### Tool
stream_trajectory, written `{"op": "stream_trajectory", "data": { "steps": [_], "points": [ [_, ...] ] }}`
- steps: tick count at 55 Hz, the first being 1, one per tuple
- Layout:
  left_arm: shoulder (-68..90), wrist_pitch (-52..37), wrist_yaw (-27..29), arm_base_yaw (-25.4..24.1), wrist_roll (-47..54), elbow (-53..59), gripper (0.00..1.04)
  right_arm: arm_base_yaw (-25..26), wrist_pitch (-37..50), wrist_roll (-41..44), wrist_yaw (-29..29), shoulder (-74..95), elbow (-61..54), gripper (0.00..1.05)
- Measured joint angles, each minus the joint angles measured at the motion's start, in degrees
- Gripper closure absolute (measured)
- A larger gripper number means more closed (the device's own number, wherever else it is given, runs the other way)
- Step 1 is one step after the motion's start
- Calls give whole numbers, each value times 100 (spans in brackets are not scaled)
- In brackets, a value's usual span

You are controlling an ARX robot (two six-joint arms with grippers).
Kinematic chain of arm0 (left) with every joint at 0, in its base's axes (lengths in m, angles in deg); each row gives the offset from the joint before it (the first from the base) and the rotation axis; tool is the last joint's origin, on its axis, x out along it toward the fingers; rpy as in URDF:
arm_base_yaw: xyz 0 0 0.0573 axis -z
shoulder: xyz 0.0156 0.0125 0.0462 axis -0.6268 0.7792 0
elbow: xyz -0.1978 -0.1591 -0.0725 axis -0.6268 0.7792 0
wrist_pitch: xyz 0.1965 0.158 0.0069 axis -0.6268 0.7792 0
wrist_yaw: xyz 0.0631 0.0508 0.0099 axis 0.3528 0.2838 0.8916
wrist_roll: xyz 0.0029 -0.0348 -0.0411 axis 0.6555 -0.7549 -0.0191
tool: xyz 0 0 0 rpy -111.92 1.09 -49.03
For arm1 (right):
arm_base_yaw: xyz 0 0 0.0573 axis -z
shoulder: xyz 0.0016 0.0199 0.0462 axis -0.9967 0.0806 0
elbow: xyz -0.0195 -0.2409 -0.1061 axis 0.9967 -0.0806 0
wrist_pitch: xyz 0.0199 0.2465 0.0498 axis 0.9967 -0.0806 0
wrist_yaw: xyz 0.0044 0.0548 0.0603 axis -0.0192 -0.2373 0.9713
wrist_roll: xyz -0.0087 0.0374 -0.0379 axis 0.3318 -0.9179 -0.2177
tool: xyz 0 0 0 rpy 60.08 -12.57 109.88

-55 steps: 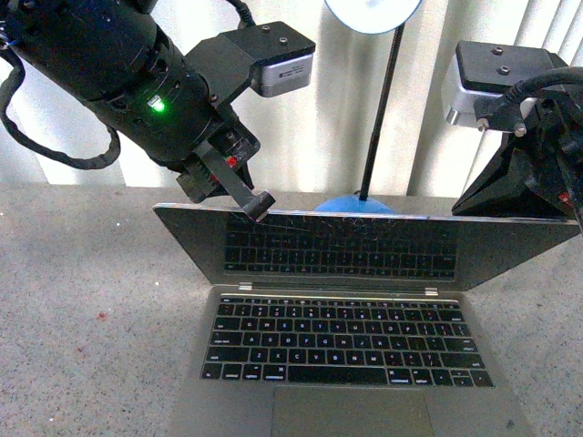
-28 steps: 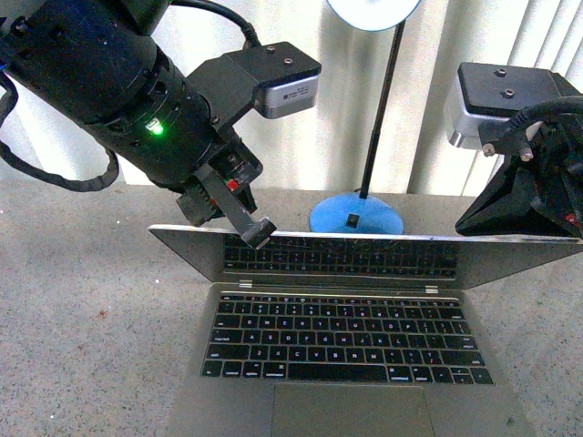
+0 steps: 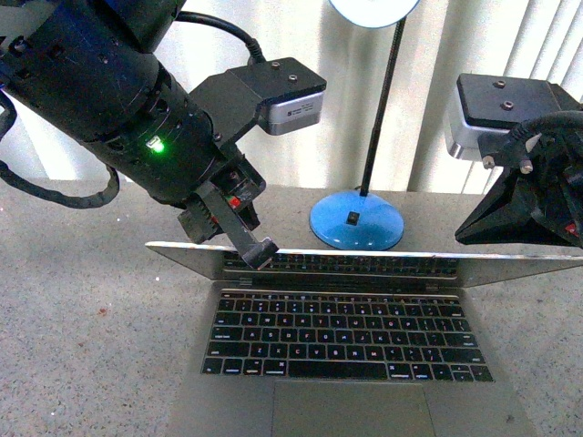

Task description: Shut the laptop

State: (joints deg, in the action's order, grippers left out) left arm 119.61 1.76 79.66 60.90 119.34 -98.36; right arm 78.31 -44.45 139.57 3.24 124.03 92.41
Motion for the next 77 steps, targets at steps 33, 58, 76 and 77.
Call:
{"op": "stream_trajectory", "data": {
  "steps": [33,58,76,77],
  "points": [
    [0,-155,-109,55,-9,396,101,-11,92,85,-4,7,-238,102],
    [0,-229,-116,98,-24,474,101,-114,149,98,-4,46,-391,102],
    [0,-262,-138,181,-33,525,101,-133,149,96,-4,55,-391,102],
    [0,-264,-140,184,-33,527,101,-136,149,94,-4,55,-391,102]
  ]
}}
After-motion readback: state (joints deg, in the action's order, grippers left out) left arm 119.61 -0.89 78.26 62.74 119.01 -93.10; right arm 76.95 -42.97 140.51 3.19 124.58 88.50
